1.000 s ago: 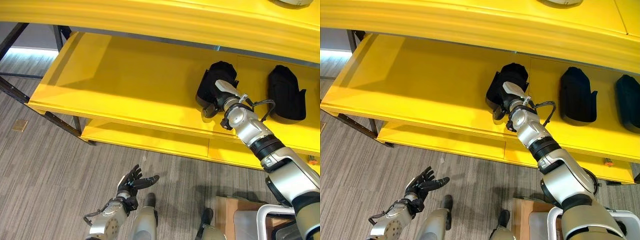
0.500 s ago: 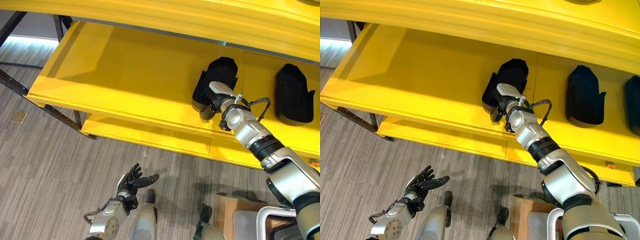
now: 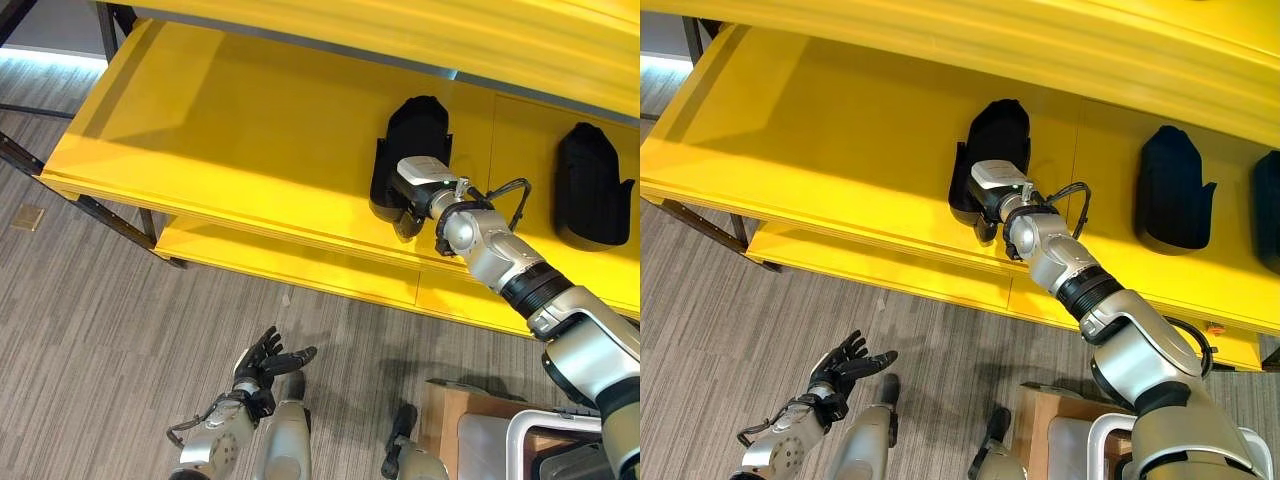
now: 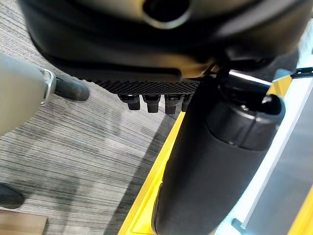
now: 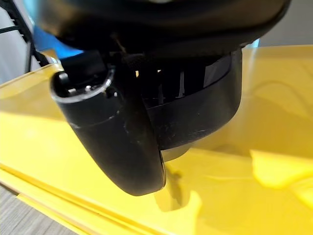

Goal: Move parts from the plastic box to the shelf.

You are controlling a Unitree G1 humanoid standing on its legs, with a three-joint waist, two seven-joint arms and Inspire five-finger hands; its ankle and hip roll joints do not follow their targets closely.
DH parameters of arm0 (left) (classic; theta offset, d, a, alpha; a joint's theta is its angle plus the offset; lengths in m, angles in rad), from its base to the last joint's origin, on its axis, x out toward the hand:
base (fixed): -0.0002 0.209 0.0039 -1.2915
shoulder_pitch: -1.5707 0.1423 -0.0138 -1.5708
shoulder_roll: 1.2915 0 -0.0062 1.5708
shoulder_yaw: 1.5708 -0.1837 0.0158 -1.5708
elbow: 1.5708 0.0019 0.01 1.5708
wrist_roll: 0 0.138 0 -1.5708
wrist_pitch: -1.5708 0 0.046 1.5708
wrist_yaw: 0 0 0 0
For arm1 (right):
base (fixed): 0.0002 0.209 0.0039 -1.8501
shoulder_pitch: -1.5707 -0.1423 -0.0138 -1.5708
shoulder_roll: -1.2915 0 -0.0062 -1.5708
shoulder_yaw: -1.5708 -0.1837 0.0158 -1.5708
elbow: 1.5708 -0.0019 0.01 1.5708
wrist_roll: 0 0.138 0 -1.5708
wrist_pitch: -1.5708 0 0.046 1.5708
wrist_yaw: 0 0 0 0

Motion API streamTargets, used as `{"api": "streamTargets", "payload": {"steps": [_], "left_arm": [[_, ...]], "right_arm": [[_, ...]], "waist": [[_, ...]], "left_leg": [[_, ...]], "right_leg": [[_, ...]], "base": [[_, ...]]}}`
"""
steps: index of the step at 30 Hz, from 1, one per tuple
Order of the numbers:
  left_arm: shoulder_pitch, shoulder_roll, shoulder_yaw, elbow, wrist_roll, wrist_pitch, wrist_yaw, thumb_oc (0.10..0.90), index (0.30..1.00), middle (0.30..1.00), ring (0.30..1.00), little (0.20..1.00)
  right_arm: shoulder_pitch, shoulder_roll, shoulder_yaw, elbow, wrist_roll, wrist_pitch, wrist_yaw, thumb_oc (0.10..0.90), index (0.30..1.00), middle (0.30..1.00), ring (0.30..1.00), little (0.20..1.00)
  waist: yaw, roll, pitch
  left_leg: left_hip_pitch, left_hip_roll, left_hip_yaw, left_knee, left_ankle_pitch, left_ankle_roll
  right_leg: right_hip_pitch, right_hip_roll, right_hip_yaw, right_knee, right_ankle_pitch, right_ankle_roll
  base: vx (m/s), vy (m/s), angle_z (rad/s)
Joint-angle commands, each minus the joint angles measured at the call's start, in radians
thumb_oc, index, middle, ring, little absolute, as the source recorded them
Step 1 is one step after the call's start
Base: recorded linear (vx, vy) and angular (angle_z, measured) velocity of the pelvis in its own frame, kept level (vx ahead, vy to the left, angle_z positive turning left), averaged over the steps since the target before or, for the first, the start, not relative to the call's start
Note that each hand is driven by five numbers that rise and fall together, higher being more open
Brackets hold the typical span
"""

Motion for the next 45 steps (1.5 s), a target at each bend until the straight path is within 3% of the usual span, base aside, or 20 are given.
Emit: {"api": "streamTargets", "payload": {"steps": [1, 16, 31, 45], "left_arm": [[-0.011, 0.028, 0.006, -0.088, -0.016, -0.068, -0.004, 0.900, 1.000, 1.000, 1.000, 1.000], [-0.013, 0.033, 0.006, -0.086, -0.006, -0.070, 0.001, 0.900, 1.000, 1.000, 1.000, 1.000], [-0.012, 0.043, 0.005, -0.089, -0.011, -0.080, 0.008, 0.900, 1.000, 1.000, 1.000, 1.000], [-0.018, 0.045, -0.004, -0.094, -0.020, -0.080, 0.008, 0.900, 1.000, 1.000, 1.000, 1.000]], "right_arm": [[-0.182, -0.033, 0.029, -0.064, -0.027, -0.037, -0.030, 0.400, 0.300, 0.300, 0.300, 0.300], [-0.170, -0.039, -0.017, 0.071, -0.024, -0.003, -0.074, 0.400, 0.300, 0.300, 0.300, 0.300], [-0.206, -0.030, -0.082, 0.245, -0.030, 0.030, -0.152, 0.400, 0.300, 0.300, 0.300, 0.300], [-0.226, -0.025, -0.090, 0.258, -0.007, 0.032, -0.177, 0.400, 0.300, 0.300, 0.300, 0.300]], "waist": [[0.036, -0.044, -0.017], [0.023, -0.028, -0.008], [0.010, 0.006, -0.006], [0.009, 0.015, -0.003]], "left_leg": [[-0.033, 0.074, -0.069, 0.042, -0.018, -0.058], [-0.033, 0.079, -0.057, 0.032, -0.008, -0.060], [-0.043, 0.078, -0.059, 0.021, 0.006, -0.062], [-0.049, 0.075, -0.063, 0.017, 0.011, -0.061]], "right_leg": [[0.011, -0.015, 0.001, 0.065, -0.062, -0.004], [-0.008, -0.014, 0.015, 0.068, -0.060, -0.005], [-0.027, -0.017, 0.019, 0.077, -0.062, -0.004], [-0.035, -0.016, 0.018, 0.083, -0.066, -0.006]], "base": [[0.00, 0.000, 0.00], [0.00, 0.000, 0.00], [0.00, 0.000, 0.00], [0.00, 0.000, 0.00]]}}
